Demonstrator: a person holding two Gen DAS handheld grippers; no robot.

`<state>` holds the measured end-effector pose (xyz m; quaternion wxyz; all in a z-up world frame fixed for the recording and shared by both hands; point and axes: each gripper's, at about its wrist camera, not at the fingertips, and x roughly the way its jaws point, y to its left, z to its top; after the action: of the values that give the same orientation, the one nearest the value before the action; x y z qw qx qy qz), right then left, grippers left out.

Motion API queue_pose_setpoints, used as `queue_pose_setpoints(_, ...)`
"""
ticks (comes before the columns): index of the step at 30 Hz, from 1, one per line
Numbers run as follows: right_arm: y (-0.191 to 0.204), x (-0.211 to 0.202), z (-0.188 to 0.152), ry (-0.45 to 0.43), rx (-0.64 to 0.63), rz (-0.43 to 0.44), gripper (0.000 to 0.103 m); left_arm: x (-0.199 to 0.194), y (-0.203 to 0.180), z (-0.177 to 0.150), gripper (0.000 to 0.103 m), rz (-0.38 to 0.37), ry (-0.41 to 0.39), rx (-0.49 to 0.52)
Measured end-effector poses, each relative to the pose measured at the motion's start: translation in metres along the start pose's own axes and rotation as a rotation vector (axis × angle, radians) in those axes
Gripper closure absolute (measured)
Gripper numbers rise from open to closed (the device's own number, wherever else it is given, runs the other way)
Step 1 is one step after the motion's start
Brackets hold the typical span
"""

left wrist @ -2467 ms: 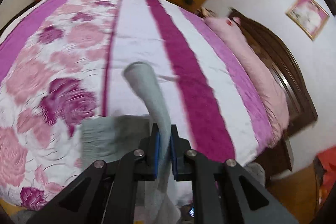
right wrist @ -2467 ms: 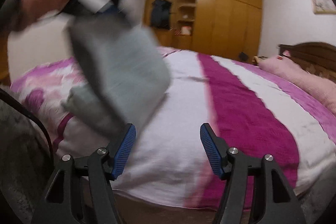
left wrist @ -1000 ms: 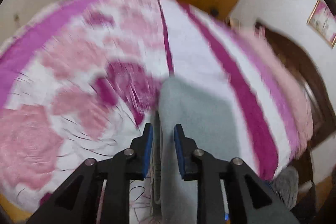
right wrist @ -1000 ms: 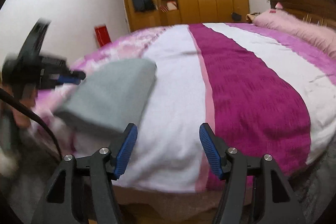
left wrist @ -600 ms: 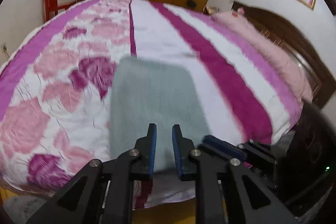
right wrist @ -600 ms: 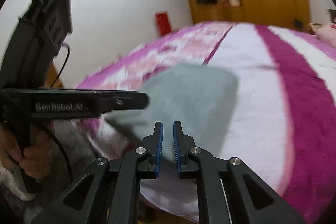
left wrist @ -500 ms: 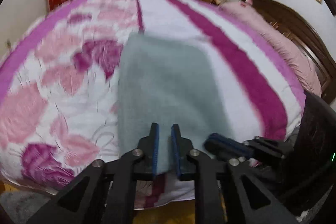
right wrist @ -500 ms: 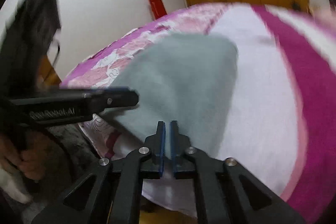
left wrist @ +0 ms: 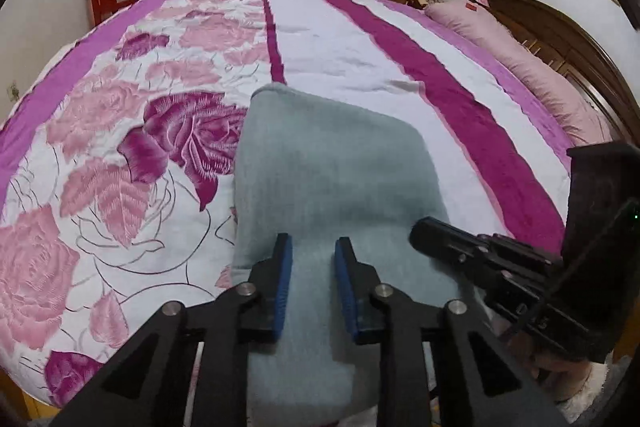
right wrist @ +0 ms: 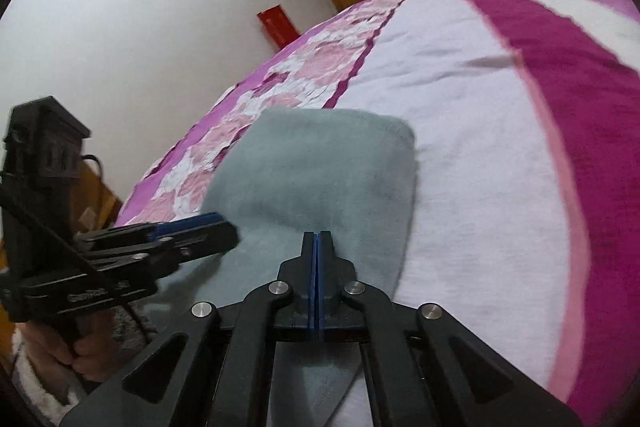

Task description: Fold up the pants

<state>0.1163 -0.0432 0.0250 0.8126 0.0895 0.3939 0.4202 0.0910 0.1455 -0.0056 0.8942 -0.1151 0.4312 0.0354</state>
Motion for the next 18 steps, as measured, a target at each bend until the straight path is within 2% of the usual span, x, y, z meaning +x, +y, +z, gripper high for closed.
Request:
queue_pose_setpoints(2, 0.006, -0.006, 0.009, -0.022, -0.016, 0.004, 0.103, -0.008, -0.003, 0.007, 0.079, -0.002, 0.003, 0.008)
queue_pose_setpoints(5, 0.001, 0.003, 0.031, -0.043, -0.01, 0.029, 0.103, -0.017, -0.006, 0.025, 0.079, -0.005, -0.043, 0.027)
queue_pose_setpoints(7, -0.015, 0.014, 0.035, -0.054, 0.04, 0.058, 0.103, -0.009, -0.004, 0.034, 0.079, 0.006, -0.048, 0.018)
queue_pose_setpoints(8, -0.021, 0.018, 0.033, -0.053, 0.054, 0.046, 0.103, -0.002, -0.002, 0.036, 0.079, 0.008, -0.037, 0.007)
queue_pose_setpoints(9, -0.031, 0.029, 0.03, -0.02, 0.081, 0.054, 0.103, 0.008, 0.003, 0.034, 0.079, 0.013, -0.021, -0.012)
queue_pose_setpoints(11, -0.037, 0.032, 0.028, -0.02, 0.105, 0.087, 0.103, 0.024, 0.008, 0.024, 0.079, 0.006, -0.003, -0.033)
queue_pose_setpoints(14, -0.028, 0.023, 0.036, -0.053, 0.078, 0.044, 0.103, 0.016, 0.003, 0.026, 0.079, 0.027, -0.022, 0.001)
queue_pose_setpoints(16, -0.022, 0.019, 0.044, -0.075, 0.068, 0.021, 0.103, 0.005, -0.002, 0.035, 0.079, 0.016, -0.046, 0.005)
queue_pose_setpoints(18, -0.021, 0.025, 0.05, -0.057, 0.076, -0.033, 0.103, 0.002, -0.003, 0.045, 0.079, 0.015, -0.078, 0.002)
